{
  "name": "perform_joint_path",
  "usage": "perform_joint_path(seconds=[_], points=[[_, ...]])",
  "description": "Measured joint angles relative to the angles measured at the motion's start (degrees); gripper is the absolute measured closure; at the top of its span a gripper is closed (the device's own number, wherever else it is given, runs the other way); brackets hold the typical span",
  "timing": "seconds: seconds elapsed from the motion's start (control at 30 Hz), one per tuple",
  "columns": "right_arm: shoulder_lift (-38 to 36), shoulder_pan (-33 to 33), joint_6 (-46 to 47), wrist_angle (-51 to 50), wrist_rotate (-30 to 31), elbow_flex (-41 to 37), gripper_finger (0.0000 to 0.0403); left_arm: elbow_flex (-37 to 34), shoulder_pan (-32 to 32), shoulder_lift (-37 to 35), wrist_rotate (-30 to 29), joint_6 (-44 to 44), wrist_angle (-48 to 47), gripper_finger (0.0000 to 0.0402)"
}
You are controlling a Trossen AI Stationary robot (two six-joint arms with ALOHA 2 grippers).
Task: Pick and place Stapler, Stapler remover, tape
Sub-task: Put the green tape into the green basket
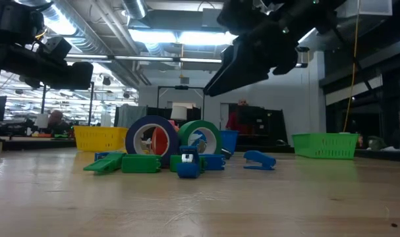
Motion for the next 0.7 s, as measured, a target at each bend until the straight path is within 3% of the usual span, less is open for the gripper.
perform_joint_path(seconds=[0.7], points=[[-0.2,-4.0,-7.2,9.8,0.0,0.0,0.0160,0.0,0.0,0.0,0.0,0.0,0.0,0.0400]])
